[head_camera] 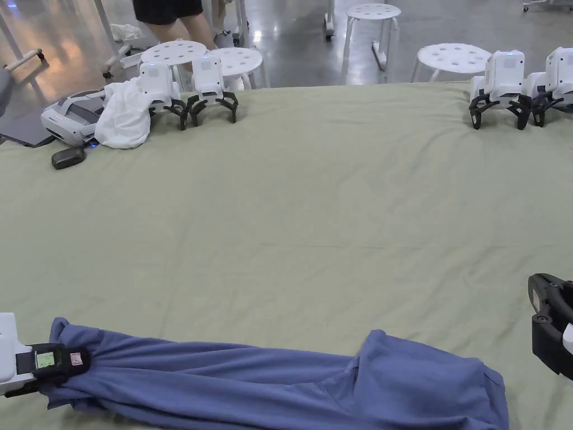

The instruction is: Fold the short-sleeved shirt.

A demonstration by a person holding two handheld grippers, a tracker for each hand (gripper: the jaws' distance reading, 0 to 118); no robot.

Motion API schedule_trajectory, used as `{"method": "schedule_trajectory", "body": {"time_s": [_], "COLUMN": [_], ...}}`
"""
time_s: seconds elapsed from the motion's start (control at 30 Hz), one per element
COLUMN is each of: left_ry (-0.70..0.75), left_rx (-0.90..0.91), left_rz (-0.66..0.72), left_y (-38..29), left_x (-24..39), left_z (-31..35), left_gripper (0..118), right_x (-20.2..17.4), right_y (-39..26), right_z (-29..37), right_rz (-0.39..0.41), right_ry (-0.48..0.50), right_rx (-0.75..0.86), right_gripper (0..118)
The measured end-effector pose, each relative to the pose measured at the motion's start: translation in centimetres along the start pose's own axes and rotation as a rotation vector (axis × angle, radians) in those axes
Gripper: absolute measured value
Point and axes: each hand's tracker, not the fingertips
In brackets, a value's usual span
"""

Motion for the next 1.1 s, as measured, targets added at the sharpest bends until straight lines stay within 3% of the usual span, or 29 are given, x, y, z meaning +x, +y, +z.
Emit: {"method": "schedule_trajectory", "body": {"time_s": [0.5, 0.77, 1.1], "left_ry": [-0.05, -0.064, 0.081], "left_rx": [0.015, -0.092, -0.147], "left_rz": [-0.234, -0.32, -0.384], "left_y": [-0.8, -4.9, -9.8], "left_x": [14.1, 20.2, 23.3], "left_z": [3.2, -2.8, -9.7], "left_gripper": [6, 7, 7], "right_x": [0.9, 1.6, 2.2], "right_y": [0.8, 0.5, -0.2], "right_z": [1.4, 2.3, 2.2], "right_rz": [-0.012, -0.021, -0.03], "right_ry": [0.024, 0.023, 0.024], "right_rx": [0.038, 0.044, 0.031], "right_gripper": [4, 4, 4]}}
